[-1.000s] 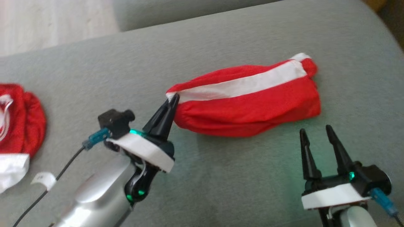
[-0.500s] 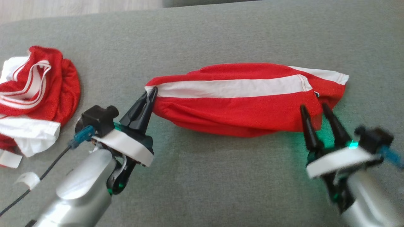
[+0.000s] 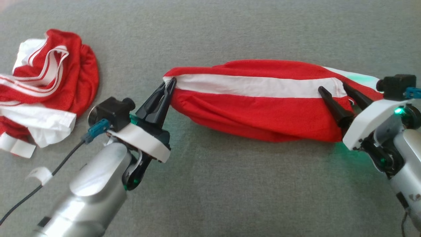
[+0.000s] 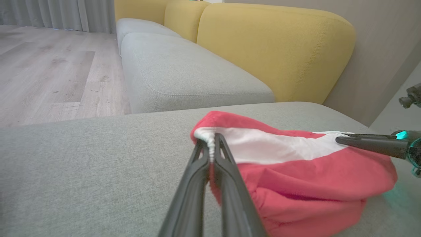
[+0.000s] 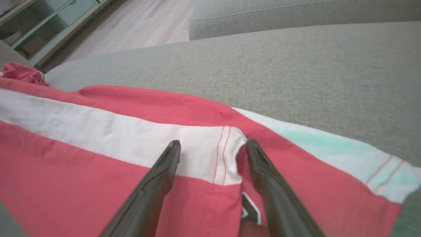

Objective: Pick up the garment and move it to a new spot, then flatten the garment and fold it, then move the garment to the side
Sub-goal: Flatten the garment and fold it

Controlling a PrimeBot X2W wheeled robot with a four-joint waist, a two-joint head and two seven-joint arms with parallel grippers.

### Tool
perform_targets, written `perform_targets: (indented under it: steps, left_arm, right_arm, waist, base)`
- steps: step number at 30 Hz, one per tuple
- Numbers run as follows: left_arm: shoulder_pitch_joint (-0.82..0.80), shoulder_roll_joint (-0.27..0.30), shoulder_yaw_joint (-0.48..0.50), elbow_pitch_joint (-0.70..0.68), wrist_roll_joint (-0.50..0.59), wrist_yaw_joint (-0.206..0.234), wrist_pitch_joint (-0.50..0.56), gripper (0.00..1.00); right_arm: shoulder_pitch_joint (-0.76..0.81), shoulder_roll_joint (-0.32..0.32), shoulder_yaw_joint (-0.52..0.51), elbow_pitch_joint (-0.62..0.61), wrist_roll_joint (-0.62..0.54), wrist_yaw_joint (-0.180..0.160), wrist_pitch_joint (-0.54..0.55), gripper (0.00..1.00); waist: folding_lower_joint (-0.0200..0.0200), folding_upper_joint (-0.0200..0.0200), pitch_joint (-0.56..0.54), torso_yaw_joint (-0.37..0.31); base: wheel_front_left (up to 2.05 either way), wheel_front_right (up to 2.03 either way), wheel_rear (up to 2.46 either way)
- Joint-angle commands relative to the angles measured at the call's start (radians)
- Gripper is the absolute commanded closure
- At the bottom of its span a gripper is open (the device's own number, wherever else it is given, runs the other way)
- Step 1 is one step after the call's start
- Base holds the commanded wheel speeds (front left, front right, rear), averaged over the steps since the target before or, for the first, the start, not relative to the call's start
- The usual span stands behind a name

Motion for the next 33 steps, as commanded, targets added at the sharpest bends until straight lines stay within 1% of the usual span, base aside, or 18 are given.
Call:
perform_targets:
  steps: [1, 2, 3, 4, 5, 12, 14, 17, 21, 24, 27, 30, 33]
  left_arm:
    - [-0.050, 0.019, 0.049, -0.015, 0.010, -0.007, -0.010, 1.00]
    - [-0.050, 0.019, 0.049, -0.015, 0.010, -0.007, -0.010, 1.00]
    - [-0.052, 0.016, 0.050, -0.011, 0.013, -0.008, -0.010, 1.00]
    - [-0.054, 0.013, 0.051, -0.008, 0.014, -0.009, -0.010, 1.00]
    - [-0.055, 0.010, 0.052, -0.005, 0.016, -0.010, -0.010, 1.00]
    - [-0.081, 0.009, 0.084, -0.001, 0.036, -0.013, -0.010, 1.00]
    - [-0.112, 0.009, 0.102, -0.013, 0.051, -0.013, -0.010, 1.00]
    - [-0.202, -0.001, 0.146, -0.049, 0.082, -0.014, -0.010, 1.00]
    - [-0.374, -0.040, 0.227, -0.100, 0.151, -0.014, -0.010, 1.00]
    - [-0.502, -0.086, 0.309, -0.126, 0.201, -0.014, -0.010, 1.00]
    - [-0.588, -0.131, 0.381, -0.152, 0.256, -0.014, -0.010, 1.00]
    - [-0.604, -0.154, 0.395, -0.179, 0.281, -0.014, -0.010, 1.00]
    - [-0.539, -0.148, 0.373, -0.196, 0.278, -0.014, -0.010, 1.00]
  right_arm:
    - [-0.028, -0.023, 0.018, -0.018, 0.019, 0.005, 0.008, 0.18]
    - [-0.028, -0.023, 0.018, -0.018, 0.019, 0.005, 0.008, 0.18]
    - [-0.034, -0.025, 0.025, -0.013, 0.026, 0.005, 0.008, 0.53]
    - [-0.040, -0.028, 0.031, -0.008, 0.032, 0.005, 0.005, 0.93]
    - [-0.047, -0.031, 0.036, -0.004, 0.034, 0.005, -0.003, 1.00]
    - [-0.115, -0.050, 0.029, 0.021, 0.016, 0.005, -0.119, 1.00]
    - [-0.152, -0.058, 0.005, 0.025, 0.012, 0.005, -0.156, 1.00]
    - [-0.239, -0.074, -0.049, 0.026, -0.003, 0.005, -0.226, 1.00]
    - [-0.395, -0.100, -0.132, 0.033, -0.059, 0.005, -0.306, 1.00]
    - [-0.517, -0.106, -0.188, 0.034, -0.109, 0.005, -0.345, 1.00]
    - [-0.610, -0.106, -0.235, 0.027, -0.157, 0.005, -0.372, 1.00]
    - [-0.648, -0.103, -0.259, 0.014, -0.189, 0.005, -0.384, 1.00]
    - [-0.608, -0.095, -0.255, -0.007, -0.194, 0.005, -0.384, 1.00]
  waist:
    - [-0.0001, 0.0000, 0.005, 0.008]
    - [-0.0001, 0.0000, 0.005, 0.008]
    - [-0.0001, 0.0000, 0.007, 0.010]
    - [-0.0001, 0.0000, 0.008, 0.012]
    - [-0.0001, 0.0000, 0.009, 0.014]
    - [-0.0001, 0.0000, 0.015, 0.002]
    - [-0.0001, 0.0000, 0.023, -0.008]
    - [-0.0001, 0.0000, 0.046, -0.028]
    - [-0.0001, 0.0000, 0.084, -0.059]
    - [-0.0001, 0.0000, 0.106, -0.084]
    - [-0.0001, 0.0000, 0.117, -0.103]
    - [-0.0001, 0.0000, 0.116, -0.114]
    - [-0.0001, 0.0000, 0.111, -0.118]
  base:
    - [0.00, 0.00, 0.00]
    - [0.00, 0.00, 0.00]
    - [0.00, 0.00, 0.00]
    - [0.00, 0.00, 0.00]
    - [0.00, 0.00, 0.00]
    - [0.00, 0.00, 0.00]
    - [0.00, 0.00, 0.00]
    - [0.00, 0.00, 0.00]
    - [0.00, 0.00, 0.00]
    - [0.00, 0.00, 0.00]
    - [0.00, 0.00, 0.00]
    - [0.00, 0.00, 0.00]
    - [0.00, 0.00, 0.00]
